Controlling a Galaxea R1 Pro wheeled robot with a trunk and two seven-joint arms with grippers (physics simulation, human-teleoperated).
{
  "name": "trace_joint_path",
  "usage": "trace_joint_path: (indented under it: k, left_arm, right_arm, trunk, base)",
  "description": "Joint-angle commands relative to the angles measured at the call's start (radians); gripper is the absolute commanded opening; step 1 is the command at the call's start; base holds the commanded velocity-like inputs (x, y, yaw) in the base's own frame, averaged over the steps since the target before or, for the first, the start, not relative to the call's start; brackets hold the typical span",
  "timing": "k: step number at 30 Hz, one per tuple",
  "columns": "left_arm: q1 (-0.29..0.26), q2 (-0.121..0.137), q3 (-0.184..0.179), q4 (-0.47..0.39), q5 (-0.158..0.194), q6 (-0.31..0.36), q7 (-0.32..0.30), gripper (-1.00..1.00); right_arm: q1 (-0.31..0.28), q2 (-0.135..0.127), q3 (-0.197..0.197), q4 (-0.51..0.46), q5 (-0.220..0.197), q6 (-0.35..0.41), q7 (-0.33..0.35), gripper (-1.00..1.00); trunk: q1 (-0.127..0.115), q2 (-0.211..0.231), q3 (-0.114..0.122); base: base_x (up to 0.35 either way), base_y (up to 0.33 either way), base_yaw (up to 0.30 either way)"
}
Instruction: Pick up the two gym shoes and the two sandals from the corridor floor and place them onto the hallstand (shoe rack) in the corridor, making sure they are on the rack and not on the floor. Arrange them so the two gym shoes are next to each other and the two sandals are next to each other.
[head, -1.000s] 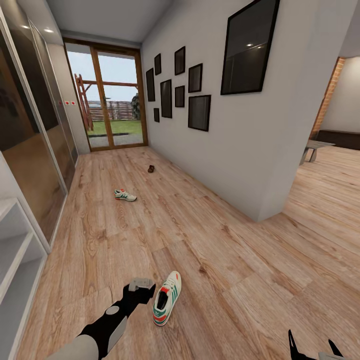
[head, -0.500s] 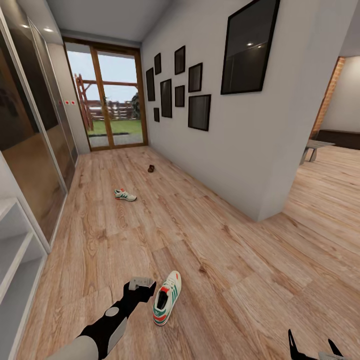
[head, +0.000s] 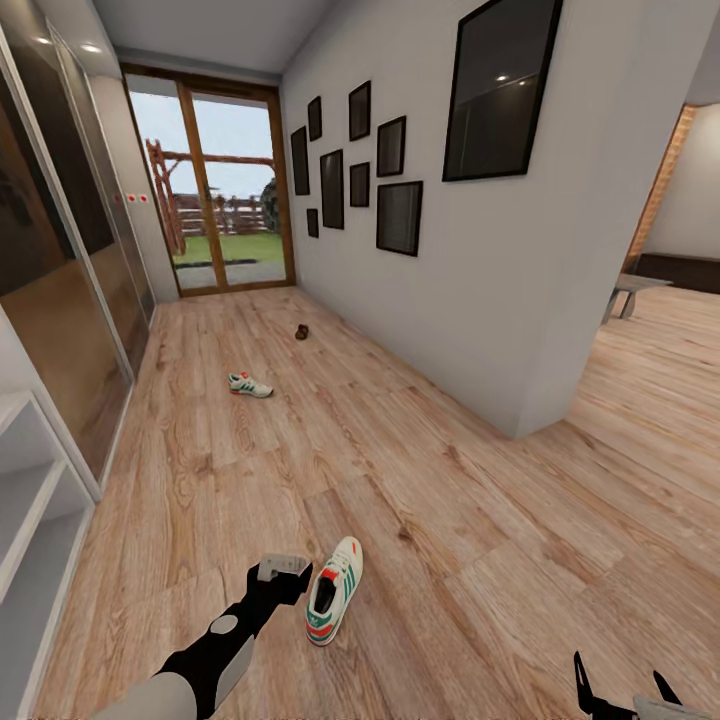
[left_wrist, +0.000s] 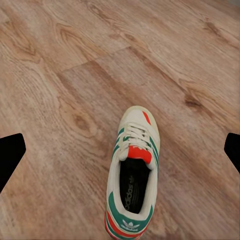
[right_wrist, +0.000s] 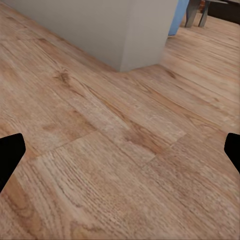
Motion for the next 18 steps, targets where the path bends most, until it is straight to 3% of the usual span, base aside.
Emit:
trace_joint_path:
  k: [1,18]
  left_arm:
    - [-0.001,0.000,-0.006,0.001,0.003,-0.004,0.001,1.00]
    - [0.001,0.001,-0.006,0.001,0.002,-0.005,0.001,1.00]
  right_arm:
    - [0.000,-0.001,0.001,-0.001,-0.002,-0.002,-0.003,1.00]
    - [-0.001,-0.001,0.000,-0.001,-0.002,-0.001,-0.005,1.00]
  trunk:
    - [0.000,0.000,-0.002]
    - [0.000,0.000,-0.028]
  base:
    - [0.000,0.000,0.000]
    - [0.000,0.000,0.000]
